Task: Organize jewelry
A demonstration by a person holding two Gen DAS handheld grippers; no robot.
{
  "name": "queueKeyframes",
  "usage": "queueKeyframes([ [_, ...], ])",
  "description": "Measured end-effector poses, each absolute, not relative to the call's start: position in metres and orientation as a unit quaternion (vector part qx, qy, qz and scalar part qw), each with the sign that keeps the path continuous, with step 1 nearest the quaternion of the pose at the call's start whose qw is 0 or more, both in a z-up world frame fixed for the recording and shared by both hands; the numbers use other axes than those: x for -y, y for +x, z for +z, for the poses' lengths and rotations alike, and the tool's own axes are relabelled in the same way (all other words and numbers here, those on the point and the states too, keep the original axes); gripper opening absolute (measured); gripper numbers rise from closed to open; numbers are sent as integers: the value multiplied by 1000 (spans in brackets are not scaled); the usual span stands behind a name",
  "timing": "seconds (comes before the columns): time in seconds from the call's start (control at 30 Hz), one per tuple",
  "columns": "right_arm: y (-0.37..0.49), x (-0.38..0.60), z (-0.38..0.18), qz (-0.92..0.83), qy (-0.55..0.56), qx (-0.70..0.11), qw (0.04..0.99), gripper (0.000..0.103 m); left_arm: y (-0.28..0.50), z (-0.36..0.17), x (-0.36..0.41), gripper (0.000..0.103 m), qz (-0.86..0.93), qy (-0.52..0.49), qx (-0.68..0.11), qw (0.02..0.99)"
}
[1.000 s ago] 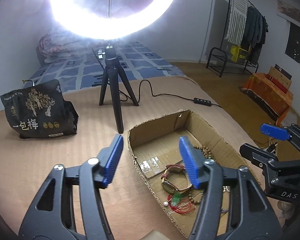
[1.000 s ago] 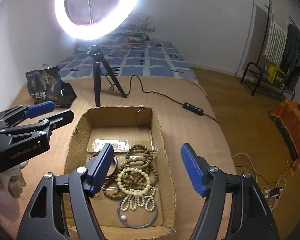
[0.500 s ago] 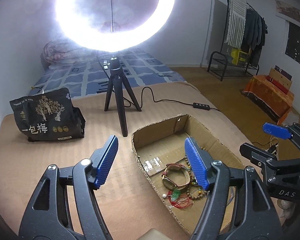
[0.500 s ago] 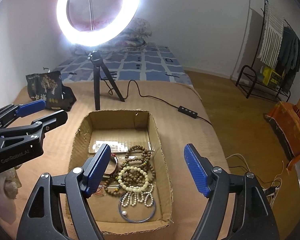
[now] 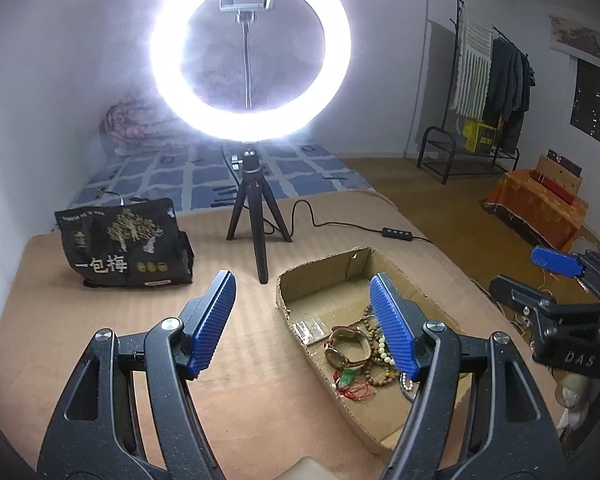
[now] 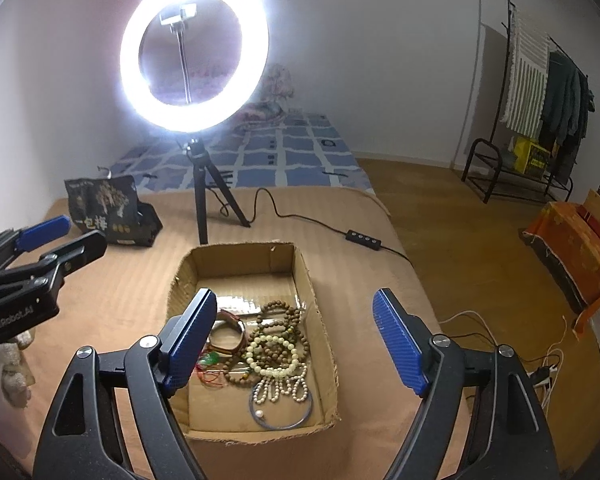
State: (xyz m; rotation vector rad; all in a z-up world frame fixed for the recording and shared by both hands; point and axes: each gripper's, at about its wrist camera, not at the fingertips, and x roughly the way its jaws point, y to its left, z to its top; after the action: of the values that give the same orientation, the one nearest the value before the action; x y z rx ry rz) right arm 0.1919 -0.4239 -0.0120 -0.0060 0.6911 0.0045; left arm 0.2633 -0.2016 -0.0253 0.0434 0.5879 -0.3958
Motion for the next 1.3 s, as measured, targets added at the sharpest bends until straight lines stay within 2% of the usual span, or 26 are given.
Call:
queueKeyframes([
  [0.13, 179, 420, -1, -1, -2, -324, 946, 80, 245, -14, 192, 73, -194, 23, -277, 941],
  [0.23, 170, 415, 6, -2, -11, -315, 949, 81, 232, -5, 185, 79, -195, 20, -266, 944],
  [0.4, 155, 406, 16, -3, -23, -305, 952, 81, 210, 11, 173, 80, -194, 17, -252, 948],
  [0.53, 145, 401, 21, -5, -27, -299, 954, 81, 197, 17, 167, 88, -193, 14, -257, 947],
  [1.07, 109, 394, 29, -28, -47, -270, 961, 85, 145, 17, 157, 91, -178, 37, -269, 946],
  [1.13, 105, 394, 30, -34, -50, -266, 962, 85, 141, 17, 156, 99, -176, 41, -264, 947],
  [1.3, 101, 400, 28, -34, -39, -266, 963, 90, 136, 20, 150, 102, -162, 52, -242, 955],
])
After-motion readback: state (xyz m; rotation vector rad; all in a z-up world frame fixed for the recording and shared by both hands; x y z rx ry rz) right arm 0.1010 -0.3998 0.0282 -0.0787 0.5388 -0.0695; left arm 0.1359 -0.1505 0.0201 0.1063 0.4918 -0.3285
